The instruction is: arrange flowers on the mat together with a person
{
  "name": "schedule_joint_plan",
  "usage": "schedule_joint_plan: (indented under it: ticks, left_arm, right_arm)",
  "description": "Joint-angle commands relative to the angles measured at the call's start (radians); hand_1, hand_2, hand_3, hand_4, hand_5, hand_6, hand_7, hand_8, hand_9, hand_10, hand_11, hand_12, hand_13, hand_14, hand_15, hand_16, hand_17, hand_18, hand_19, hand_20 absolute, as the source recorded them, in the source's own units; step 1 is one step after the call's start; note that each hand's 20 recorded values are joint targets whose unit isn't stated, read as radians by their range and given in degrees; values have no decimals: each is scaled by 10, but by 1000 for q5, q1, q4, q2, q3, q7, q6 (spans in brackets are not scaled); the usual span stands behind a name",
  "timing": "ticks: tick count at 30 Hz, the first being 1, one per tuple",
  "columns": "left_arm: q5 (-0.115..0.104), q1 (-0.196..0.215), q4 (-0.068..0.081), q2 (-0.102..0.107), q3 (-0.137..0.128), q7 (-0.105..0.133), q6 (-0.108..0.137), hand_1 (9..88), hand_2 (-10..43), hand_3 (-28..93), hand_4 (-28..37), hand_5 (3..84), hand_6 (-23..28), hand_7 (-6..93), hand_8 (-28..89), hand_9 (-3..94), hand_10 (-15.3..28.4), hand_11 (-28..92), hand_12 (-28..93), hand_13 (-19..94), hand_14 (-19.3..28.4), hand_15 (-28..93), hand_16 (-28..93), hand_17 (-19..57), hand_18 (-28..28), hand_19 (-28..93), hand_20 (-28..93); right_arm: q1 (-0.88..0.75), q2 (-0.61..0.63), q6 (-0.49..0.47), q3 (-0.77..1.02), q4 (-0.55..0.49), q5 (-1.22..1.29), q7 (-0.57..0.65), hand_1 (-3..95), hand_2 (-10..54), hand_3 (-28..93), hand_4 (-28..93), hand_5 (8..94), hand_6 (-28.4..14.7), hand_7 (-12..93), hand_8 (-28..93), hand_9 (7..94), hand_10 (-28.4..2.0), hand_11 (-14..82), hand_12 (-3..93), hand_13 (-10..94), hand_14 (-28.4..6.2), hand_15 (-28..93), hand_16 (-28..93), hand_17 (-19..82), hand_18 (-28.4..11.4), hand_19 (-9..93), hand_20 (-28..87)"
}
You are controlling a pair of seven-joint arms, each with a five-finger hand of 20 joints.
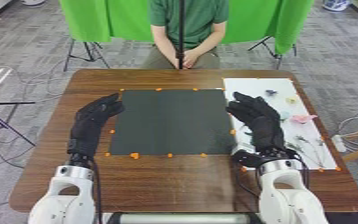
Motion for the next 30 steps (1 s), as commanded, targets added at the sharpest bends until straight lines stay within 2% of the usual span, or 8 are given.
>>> schedule_joint_plan:
  ticks: [1,10,12,15,18,23,30]
  left_arm:
    - [-3,17,2,-15,-4,-21,-17,305,-50,628,-182,479,57,156,-54,465,137,209,142,365,191,252,20,21,157,165,174]
    - [-3,14,2,-20,-8,-20,-19,306,-48,627,-180,479,57,156,-54,464,136,209,142,363,191,250,21,18,158,165,173]
    - [-3,17,0,-21,-7,-19,-17,307,-49,627,-180,479,57,156,-54,464,136,209,142,363,191,250,21,18,158,165,173]
    - [-5,26,-4,-16,-13,-24,-14,306,-48,626,-181,479,57,156,-54,464,136,209,142,363,191,250,21,18,158,165,174]
    - [-11,25,-2,-14,-13,-25,-12,306,-49,627,-181,479,57,156,-54,464,136,209,142,363,191,252,21,18,158,165,174]
    - [-8,15,1,-16,-9,-26,-21,307,-48,625,-181,479,57,156,-54,464,136,209,142,363,191,252,21,18,158,165,174]
    - [-12,20,-2,-10,-7,-23,-8,307,-49,626,-180,478,57,155,-54,464,136,209,141,361,191,251,21,17,158,165,174]
  right_arm:
    - [-13,-5,7,-2,-11,4,4,96,141,723,-144,551,-16,135,-80,578,-160,87,183,474,-158,145,254,212,-144,126,319]
    - [-4,3,30,-11,-8,-21,-20,109,123,729,-142,552,-16,136,-80,578,-160,88,185,478,-156,146,257,214,-143,131,320]
    - [-8,7,90,-20,-34,-126,-41,153,58,727,-140,549,-15,138,-81,577,-160,93,188,493,-151,150,258,226,-145,198,357]
    - [-7,20,140,-8,-69,-350,-70,202,-39,695,-149,547,-18,164,-79,609,-159,159,211,594,-135,224,263,267,-156,397,435]
    - [-4,38,145,9,-96,-319,-69,207,-88,683,-174,553,-17,176,-82,620,-156,175,223,612,-130,261,261,264,-165,473,451]
    - [-14,40,173,16,-109,-280,-87,204,-94,681,-180,556,-16,177,-84,618,-155,170,220,598,-136,260,259,254,-165,464,442]
    - [-28,36,165,15,-126,-271,-111,185,-95,704,-182,557,-14,173,-87,616,-154,158,211,581,-138,238,256,247,-162,438,426]
